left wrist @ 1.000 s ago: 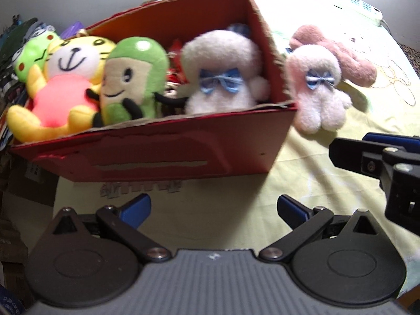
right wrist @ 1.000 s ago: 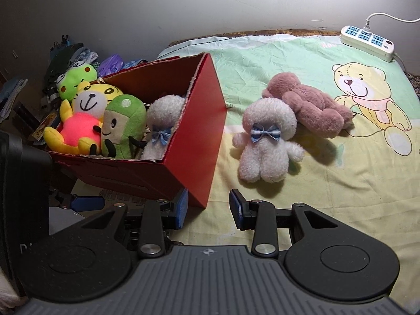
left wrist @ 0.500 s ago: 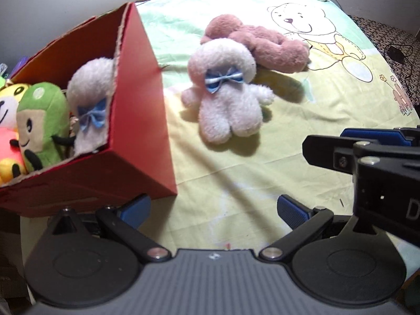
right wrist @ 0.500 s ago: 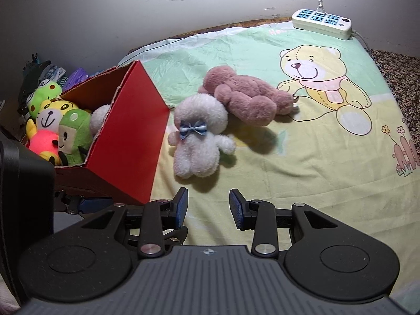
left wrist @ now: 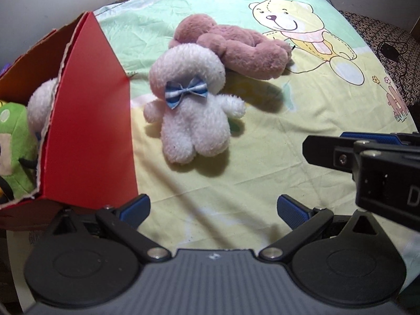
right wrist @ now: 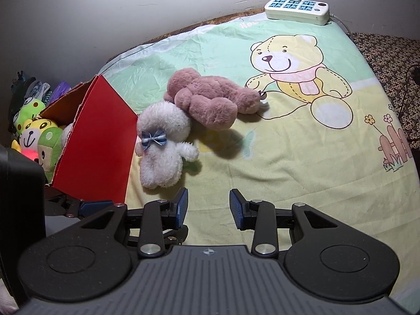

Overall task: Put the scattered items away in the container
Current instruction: 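Move the right gripper over the pink-brown teddy bear on the sheet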

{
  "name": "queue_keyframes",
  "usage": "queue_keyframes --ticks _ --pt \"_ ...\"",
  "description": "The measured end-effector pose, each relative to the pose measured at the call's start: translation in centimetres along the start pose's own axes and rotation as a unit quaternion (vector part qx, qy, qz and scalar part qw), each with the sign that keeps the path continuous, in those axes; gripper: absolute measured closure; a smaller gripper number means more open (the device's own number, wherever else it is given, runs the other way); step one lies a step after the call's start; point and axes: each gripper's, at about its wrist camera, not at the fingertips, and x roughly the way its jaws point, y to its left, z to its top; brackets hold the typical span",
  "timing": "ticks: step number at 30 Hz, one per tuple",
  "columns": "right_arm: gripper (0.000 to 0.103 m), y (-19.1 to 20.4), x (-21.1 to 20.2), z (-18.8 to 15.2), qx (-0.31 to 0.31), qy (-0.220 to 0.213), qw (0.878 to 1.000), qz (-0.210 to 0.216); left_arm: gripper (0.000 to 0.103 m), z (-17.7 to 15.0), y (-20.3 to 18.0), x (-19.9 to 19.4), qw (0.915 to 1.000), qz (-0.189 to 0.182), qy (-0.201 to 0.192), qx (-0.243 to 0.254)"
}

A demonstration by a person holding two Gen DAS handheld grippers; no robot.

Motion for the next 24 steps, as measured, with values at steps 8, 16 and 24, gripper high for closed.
queue_keyframes --ticks 8,16,24 --pt "0.065 -2.0 0.8 1.4 0.014 0.002 1.0 0.001 0.001 0.3 -2.1 1.1 0.9993 -0.02 0.016 0.026" --pt "0.065 -4.3 2.0 4.7 0.012 -0.01 1.0 0.015 0.001 2.2 -3.7 1.5 0.9981 -0.038 -0.021 0.045" --pt "0.064 -4.3 6.2 7.8 0.012 0.008 0.998 0.066 0.001 3.1 -3.6 2.9 0.997 -0.052 -0.04 0.042"
